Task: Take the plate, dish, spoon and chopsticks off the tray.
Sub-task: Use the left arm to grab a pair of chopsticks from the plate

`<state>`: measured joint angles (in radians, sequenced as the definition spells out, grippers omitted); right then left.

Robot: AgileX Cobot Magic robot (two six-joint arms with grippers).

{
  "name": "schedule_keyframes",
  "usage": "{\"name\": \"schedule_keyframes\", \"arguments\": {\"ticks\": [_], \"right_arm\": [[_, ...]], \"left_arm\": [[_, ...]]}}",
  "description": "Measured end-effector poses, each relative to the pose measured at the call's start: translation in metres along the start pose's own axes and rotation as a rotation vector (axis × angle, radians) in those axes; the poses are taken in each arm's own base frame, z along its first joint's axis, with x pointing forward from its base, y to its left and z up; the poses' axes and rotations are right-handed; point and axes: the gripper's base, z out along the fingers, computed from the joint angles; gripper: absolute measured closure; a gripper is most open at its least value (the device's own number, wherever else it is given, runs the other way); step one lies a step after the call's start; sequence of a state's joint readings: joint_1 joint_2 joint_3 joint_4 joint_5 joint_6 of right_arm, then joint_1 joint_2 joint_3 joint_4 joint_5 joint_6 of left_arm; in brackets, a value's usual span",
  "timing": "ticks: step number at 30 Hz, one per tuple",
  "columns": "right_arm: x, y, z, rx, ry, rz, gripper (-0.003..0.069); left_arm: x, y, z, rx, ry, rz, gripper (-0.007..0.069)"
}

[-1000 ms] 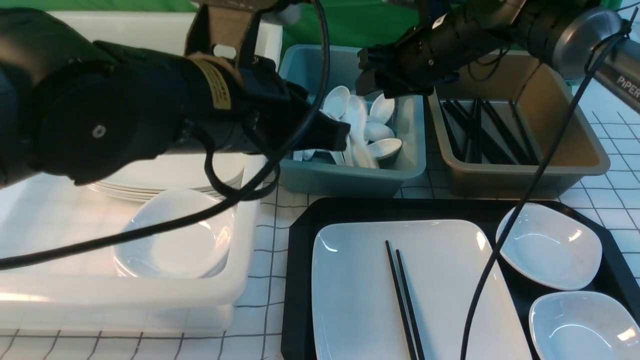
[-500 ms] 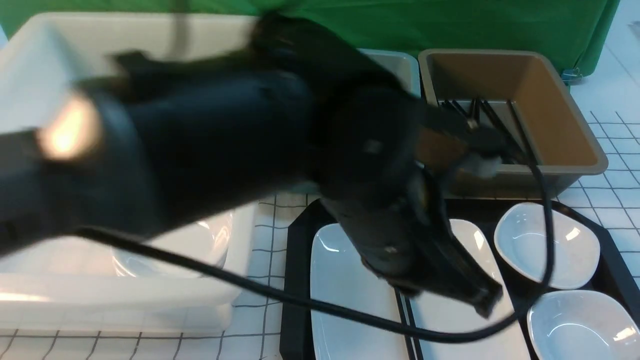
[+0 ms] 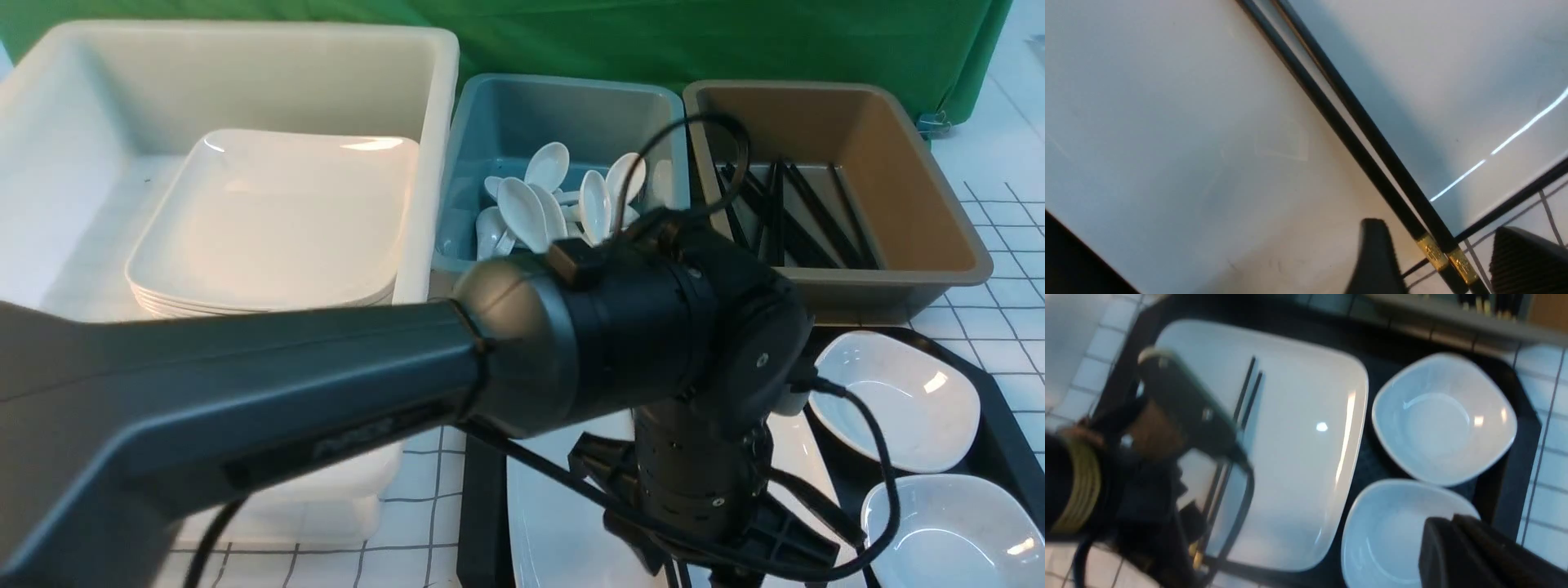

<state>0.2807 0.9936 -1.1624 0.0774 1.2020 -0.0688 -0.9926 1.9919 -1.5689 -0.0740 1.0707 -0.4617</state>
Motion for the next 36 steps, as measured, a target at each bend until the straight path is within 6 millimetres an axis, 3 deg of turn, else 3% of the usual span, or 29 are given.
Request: {"name": "schedule_keyframes", "arguments": {"ticks": [6, 14, 18, 27, 36], "right_arm": [[0.032, 0.003, -0.021, 0.005, -0.099, 0.012, 0.062], [0.04, 0.004, -0.035, 0.007, -0.162, 0.016, 0.0608], [0.04, 0.004, -0.035, 0.007, -0.161, 0.017, 0.0606], [0.04, 0.004, -0.034, 0.008, -0.161, 0.018, 0.0589], [0.041, 0.004, -0.034, 0.007, -0.151, 0.024, 0.0587]], "left_arm": [[-0.005, -0.002, 0.019, 0.01, 0.002, -0.024, 0.0067], [-0.006, 0.0, 0.046, -0.018, 0.053, -0.036, 0.0067], [-0.006, 0.0, 0.049, -0.022, 0.062, -0.037, 0.0115], [0.0, 0.003, 0.049, -0.058, 0.123, -0.034, 0.0524], [0.001, 0.003, 0.044, -0.064, 0.138, -0.005, 0.0522]]}}
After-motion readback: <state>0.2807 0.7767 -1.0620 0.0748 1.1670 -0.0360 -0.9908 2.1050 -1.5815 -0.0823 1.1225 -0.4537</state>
